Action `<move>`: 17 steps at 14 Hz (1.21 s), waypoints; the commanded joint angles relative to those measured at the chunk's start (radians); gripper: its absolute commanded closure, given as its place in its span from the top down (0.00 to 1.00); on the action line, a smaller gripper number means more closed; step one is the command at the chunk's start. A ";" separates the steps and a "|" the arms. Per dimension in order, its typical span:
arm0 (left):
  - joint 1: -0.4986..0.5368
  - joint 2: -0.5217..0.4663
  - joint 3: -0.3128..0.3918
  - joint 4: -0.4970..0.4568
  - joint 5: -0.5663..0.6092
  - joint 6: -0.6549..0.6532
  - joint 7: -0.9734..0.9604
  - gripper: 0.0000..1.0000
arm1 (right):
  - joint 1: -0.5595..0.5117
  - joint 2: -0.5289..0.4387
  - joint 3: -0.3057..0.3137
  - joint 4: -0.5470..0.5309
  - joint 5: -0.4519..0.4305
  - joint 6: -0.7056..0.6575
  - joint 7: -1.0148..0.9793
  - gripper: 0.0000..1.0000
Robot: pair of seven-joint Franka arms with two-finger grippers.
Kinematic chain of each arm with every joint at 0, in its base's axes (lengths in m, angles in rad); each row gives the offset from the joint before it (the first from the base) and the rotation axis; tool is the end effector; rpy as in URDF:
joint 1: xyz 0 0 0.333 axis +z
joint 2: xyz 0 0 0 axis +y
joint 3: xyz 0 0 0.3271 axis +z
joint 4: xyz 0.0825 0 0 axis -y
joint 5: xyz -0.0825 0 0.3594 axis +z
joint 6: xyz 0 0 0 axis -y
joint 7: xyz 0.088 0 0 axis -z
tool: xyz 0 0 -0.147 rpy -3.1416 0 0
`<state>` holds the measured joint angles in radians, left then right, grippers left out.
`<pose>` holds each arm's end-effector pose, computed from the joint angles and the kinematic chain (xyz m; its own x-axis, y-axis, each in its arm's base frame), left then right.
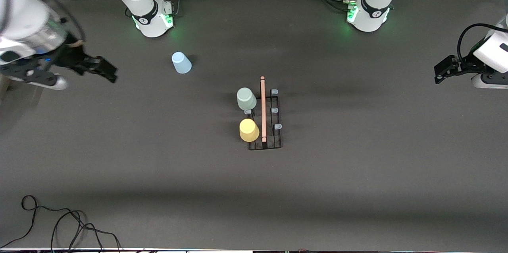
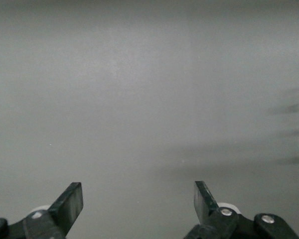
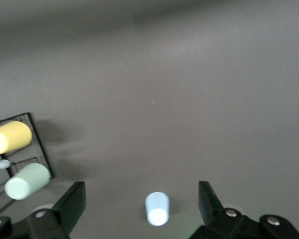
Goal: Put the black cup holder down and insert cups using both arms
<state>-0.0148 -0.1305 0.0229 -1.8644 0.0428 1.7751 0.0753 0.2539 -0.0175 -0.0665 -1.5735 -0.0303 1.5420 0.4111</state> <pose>0.5012 0.0100 0.5479 0.9964 -0.0758 0.0379 -0.0742 -0.9963 -0.0422 0.5126 0.0923 0.6011 0.9749 -0.2225 -0.0012 -0.2223 -0.9744 0.0323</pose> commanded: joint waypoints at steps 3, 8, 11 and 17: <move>-0.010 -0.006 -0.003 0.005 -0.011 -0.017 -0.065 1.00 | -0.081 -0.027 -0.059 -0.019 -0.022 0.006 -0.352 1.00; -0.010 -0.006 -0.004 0.005 -0.011 -0.026 -0.061 1.00 | -0.188 -0.021 -0.046 -0.017 -0.013 0.009 -0.477 1.00; -0.014 0.000 -0.006 0.005 -0.011 -0.026 -0.078 1.00 | -0.298 -0.024 0.063 -0.017 -0.010 0.001 -0.476 1.00; -0.014 0.014 -0.009 0.007 -0.012 -0.025 -0.077 1.00 | -0.306 -0.024 0.083 -0.019 -0.004 -0.003 -0.469 1.00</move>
<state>-0.0211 -0.1172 0.0101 -1.8648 0.0417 1.7636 0.0136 -0.0379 -0.0232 0.0046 -1.5748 -0.0335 1.5421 -0.0494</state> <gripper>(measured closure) 0.004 0.000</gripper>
